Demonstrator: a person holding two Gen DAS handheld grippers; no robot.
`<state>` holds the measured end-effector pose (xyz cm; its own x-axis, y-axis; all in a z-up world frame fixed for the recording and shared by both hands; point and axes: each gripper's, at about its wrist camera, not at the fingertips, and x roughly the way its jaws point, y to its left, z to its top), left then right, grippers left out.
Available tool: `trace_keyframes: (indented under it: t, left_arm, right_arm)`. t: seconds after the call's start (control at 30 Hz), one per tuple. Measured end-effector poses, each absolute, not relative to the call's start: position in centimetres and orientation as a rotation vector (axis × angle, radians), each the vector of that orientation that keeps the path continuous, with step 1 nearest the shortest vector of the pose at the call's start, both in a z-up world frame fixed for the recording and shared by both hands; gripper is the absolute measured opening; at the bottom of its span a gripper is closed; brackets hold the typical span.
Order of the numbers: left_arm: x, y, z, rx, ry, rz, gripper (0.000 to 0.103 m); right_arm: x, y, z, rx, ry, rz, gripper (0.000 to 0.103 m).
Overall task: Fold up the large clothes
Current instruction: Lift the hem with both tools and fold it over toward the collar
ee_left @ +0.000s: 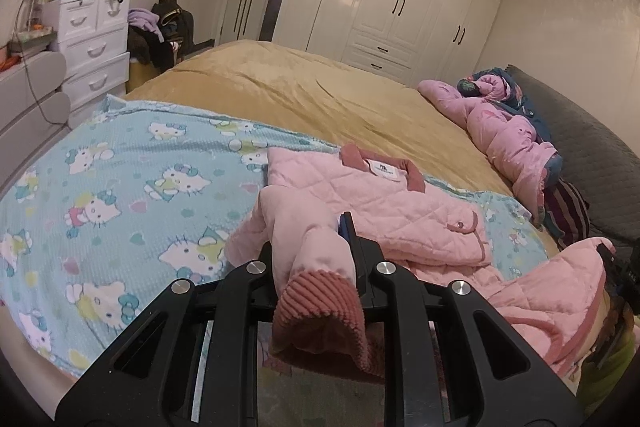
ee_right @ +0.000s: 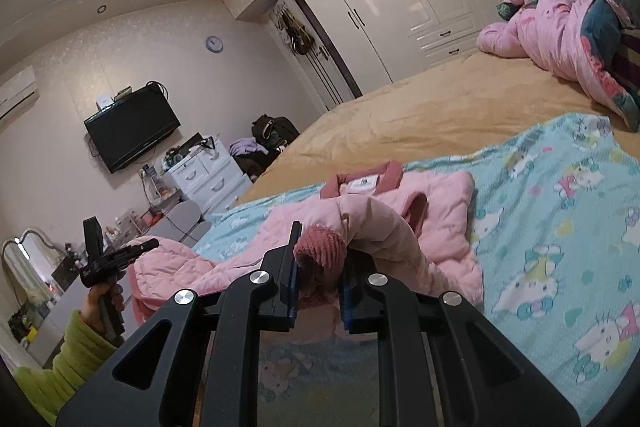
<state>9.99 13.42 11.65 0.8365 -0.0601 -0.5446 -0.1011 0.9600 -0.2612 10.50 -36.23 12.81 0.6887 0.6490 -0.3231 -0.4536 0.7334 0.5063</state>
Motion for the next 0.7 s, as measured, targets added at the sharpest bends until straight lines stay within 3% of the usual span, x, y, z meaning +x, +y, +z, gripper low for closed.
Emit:
trace_keyframes:
  t: [0.7]
  left_arm:
    - [15.8,13.4,14.7,-0.235,0.527,0.026,0.012]
  right_arm:
    - [17.1,-36.5,15.3,0.392,0.47,0.536,0.014]
